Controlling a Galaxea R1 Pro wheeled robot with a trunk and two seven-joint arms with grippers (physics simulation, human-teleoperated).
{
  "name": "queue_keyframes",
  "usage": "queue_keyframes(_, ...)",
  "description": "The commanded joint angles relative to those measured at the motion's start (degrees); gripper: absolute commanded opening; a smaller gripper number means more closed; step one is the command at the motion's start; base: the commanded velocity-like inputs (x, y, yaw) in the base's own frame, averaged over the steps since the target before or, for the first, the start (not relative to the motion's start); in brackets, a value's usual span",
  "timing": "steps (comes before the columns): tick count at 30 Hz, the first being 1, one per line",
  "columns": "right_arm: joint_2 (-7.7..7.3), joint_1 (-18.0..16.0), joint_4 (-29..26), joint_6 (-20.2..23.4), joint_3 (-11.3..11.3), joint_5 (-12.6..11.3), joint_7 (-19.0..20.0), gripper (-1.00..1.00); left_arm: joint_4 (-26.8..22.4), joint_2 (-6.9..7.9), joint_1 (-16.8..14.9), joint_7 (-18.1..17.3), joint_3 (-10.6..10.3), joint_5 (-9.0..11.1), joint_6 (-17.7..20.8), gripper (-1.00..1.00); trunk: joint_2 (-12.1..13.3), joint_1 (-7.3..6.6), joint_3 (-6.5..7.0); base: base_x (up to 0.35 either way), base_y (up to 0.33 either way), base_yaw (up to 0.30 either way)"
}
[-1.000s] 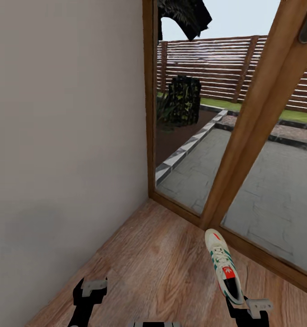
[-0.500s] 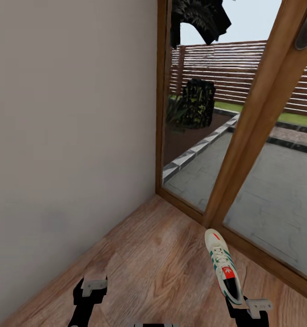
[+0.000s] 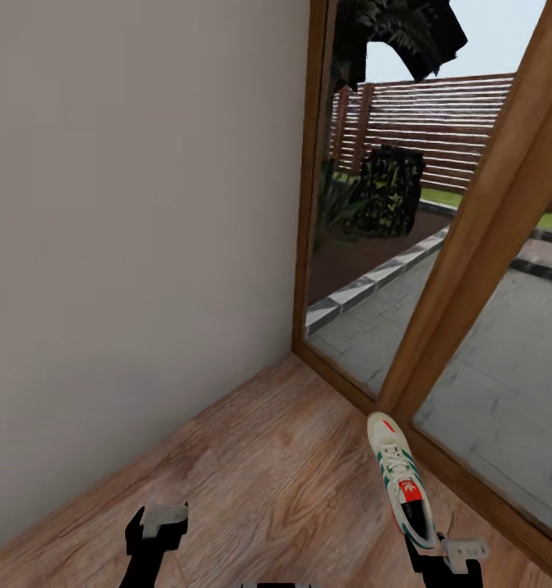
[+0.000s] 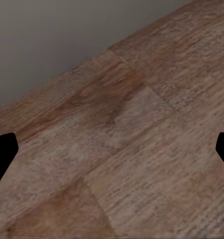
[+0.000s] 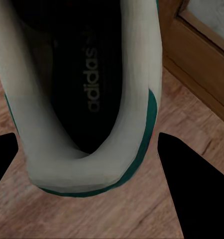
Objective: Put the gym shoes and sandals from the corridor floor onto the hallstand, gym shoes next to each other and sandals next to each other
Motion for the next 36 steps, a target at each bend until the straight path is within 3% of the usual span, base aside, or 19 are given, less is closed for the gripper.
queue_keyframes(1, 0.04, -0.1, 0.0, -0.3, -0.3, 0.4, 0.4, -1.00, 0.6, 0.20, 0.3, 0.3, -0.2, 1.4, -0.2, 1.00, 0.0, 0.00, -0.04, 0.124, -0.275, 0.279)
queue_keyframes(2, 0.03, -0.1, 0.2, -0.3, -0.3, 0.4, 0.4, -1.00, 1.1, 0.42, 0.8, 0.3, 0.2, 2.8, -0.3, 1.00, 0.0, 0.00, -0.04, 0.125, -0.275, 0.279)
queue_keyframes(5, 0.05, -0.1, 0.9, -0.3, -0.3, 0.3, 0.4, -1.00, 1.5, 0.70, 1.6, 0.2, 0.5, 4.2, -1.2, 1.00, 0.0, 0.00, -0.04, 0.127, -0.274, 0.279)
queue_keyframes(7, 0.08, -0.1, 2.4, -0.4, -0.3, 0.3, 0.3, -1.00, 1.7, 0.87, 3.5, 0.2, 1.1, 5.1, -5.6, 1.00, 0.0, 0.00, -0.04, 0.154, -0.257, 0.279)
queue_keyframes(10, 0.10, -0.1, 2.7, -0.4, -0.3, 0.3, 0.3, -1.00, 1.8, 0.90, 4.3, 0.2, 1.9, 5.2, -7.3, 1.00, 0.0, 0.00, -0.04, 0.174, -0.194, 0.279)
queue_keyframes(14, 0.12, -0.1, 2.9, -0.4, -0.3, 0.2, -1.1, -1.00, 1.8, 0.93, 5.3, 0.2, 6.0, 5.3, -8.6, 1.00, 0.0, 0.00, -0.04, 0.041, -0.040, 0.279)
queue_keyframes(19, 0.12, -0.1, 4.3, -0.4, -0.3, 0.1, -4.4, -1.00, 1.8, 0.92, 6.7, 0.1, 7.5, 5.4, -8.8, 1.00, 0.0, 0.00, -0.04, 0.006, -0.006, 0.279)
queue_keyframes(36, 0.90, -0.1, 7.1, -0.4, -0.3, 0.2, -5.0, -1.00, 1.8, 0.83, 7.0, -0.6, 7.6, 5.5, -8.8, 1.00, 0.0, 0.00, -0.04, 0.000, 0.000, 0.279)
